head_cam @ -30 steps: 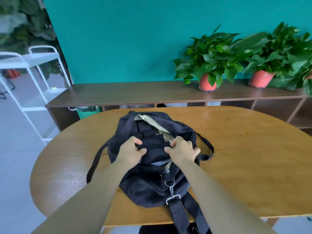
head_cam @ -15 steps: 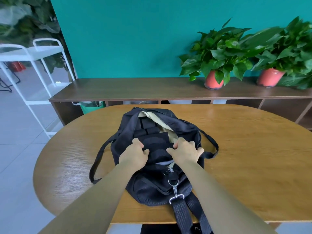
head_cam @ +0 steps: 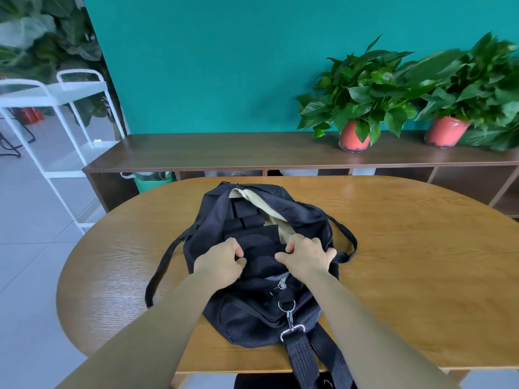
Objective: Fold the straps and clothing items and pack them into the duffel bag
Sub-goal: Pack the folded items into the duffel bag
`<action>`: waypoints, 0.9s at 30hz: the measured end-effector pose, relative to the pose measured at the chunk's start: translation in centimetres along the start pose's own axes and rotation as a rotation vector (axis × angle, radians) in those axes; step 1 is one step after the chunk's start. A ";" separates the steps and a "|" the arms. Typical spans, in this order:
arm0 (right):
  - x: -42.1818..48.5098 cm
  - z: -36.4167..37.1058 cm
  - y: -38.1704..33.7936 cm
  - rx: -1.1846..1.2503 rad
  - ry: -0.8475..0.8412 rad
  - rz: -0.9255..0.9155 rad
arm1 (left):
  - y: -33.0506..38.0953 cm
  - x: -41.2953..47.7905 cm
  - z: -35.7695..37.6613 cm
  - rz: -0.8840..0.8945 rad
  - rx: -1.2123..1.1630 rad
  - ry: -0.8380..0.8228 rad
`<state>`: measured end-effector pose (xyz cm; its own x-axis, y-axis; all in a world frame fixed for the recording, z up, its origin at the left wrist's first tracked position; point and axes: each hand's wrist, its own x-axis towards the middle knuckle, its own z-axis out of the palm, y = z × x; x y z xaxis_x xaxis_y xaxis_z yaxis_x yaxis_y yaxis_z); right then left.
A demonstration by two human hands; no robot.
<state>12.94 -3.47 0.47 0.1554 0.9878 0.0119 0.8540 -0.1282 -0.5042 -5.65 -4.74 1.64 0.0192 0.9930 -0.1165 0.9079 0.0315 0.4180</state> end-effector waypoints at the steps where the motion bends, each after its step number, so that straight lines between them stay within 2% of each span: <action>1: -0.1 0.0 0.0 0.000 -0.007 0.002 | 0.1 -0.1 -0.1 0.028 0.035 0.019; 5: -0.4 -0.2 -0.2 -0.012 0.023 -0.002 | 0.7 0.1 0.1 0.264 0.184 0.243; 8: -0.9 -0.3 -0.2 -0.056 0.184 -0.074 | 0.7 0.5 0.2 0.352 0.226 0.100; 11: -1.6 -0.6 0.0 -0.167 0.321 -0.377 | 0.5 0.7 0.5 0.345 0.309 0.006; 13: -2.0 -0.9 0.3 -0.262 0.212 -0.534 | 0.5 0.5 0.6 0.320 0.327 -0.065; 15: -2.3 -1.0 0.7 -0.339 0.019 -0.529 | 0.5 0.5 0.7 0.288 0.339 -0.146; 17: -2.3 -1.3 0.9 -0.351 -0.083 -0.513 | 0.5 0.8 0.7 0.262 0.359 -0.205; 23: -2.5 -1.8 1.3 -0.441 -0.167 -0.546 | 1.2 1.9 0.5 0.241 0.452 -0.295; 27: -2.0 -1.5 1.0 -0.428 -0.176 -0.543 | 1.3 2.0 0.8 0.253 0.398 -0.310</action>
<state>14.21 -5.70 1.23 -0.3992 0.9168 0.0073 0.9134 0.3984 -0.0830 -4.14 -2.84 1.21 0.3246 0.8823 -0.3407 0.9457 -0.3085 0.1022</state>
